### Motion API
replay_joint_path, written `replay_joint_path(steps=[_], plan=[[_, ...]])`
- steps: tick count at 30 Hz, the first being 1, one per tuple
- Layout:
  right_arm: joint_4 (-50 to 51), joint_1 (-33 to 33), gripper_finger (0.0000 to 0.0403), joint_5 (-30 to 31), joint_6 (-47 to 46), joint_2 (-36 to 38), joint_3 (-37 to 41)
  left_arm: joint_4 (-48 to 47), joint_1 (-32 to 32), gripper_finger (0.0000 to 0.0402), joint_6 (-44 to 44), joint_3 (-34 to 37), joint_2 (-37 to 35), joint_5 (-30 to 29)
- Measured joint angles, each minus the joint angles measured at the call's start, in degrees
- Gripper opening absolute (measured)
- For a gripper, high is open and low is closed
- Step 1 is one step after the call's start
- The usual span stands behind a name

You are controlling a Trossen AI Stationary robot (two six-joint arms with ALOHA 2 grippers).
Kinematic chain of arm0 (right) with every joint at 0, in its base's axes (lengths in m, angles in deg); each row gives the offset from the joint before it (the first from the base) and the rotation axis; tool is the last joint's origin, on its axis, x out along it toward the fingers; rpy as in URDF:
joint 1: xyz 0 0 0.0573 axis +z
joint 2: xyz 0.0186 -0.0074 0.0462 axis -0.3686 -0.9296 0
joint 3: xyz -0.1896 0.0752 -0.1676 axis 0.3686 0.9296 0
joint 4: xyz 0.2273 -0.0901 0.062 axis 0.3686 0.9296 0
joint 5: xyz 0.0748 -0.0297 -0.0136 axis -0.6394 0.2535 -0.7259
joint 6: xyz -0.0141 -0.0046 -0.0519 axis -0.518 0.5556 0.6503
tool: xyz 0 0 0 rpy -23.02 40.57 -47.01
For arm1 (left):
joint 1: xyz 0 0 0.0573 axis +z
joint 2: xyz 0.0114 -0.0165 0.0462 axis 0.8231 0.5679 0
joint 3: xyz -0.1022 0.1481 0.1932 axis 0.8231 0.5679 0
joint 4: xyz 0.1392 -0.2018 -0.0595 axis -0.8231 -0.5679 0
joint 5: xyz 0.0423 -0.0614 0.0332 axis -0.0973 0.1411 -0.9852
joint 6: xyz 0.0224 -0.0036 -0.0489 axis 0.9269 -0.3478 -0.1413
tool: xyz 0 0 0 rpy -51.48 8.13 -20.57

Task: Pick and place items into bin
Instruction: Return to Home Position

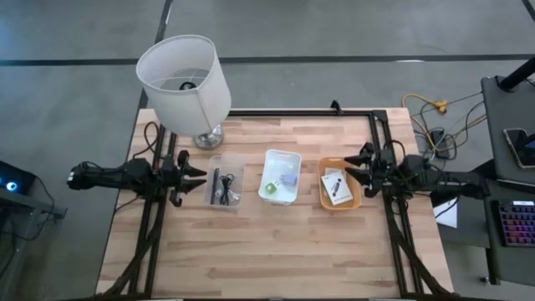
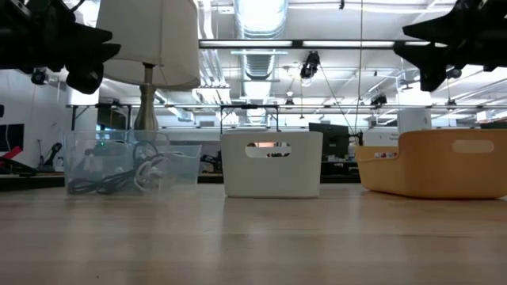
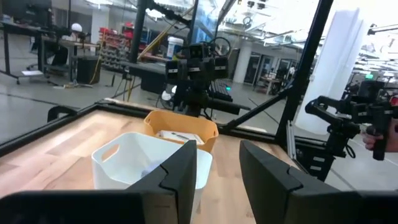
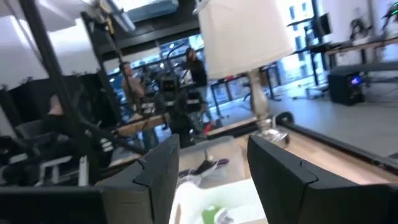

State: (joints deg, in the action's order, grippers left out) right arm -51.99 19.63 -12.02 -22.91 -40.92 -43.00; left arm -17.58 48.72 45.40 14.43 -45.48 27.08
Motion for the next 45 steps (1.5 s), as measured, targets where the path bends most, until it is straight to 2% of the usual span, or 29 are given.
replay_joint_path(steps=[11,16,24,30,45], plan=[[-0.07,4.87,0.0176,-1.69,-0.43,-0.02,3.47,0.12,-0.03,0.0106,-1.67,2.45,0.0,1.08],[0.12,6.7,0.0176,-2.11,2.08,-0.02,3.53,0.45,-0.04,0.0106,-1.65,3.15,0.0,1.4],[2.18,6.73,0.0176,-2.97,5.4,-0.02,3.53,0.3,-0.04,0.0106,-1.35,3.83,0.0,2.73],[4.97,6.73,0.0176,-2.58,2.95,-0.09,3.53,0.7,-0.04,0.0106,-0.03,4.46,0.11,5.9],[4.83,6.73,0.0176,-2.51,1.57,-0.13,3.53,1.99,-0.04,0.0106,0.12,4.61,2.31,5.8]])
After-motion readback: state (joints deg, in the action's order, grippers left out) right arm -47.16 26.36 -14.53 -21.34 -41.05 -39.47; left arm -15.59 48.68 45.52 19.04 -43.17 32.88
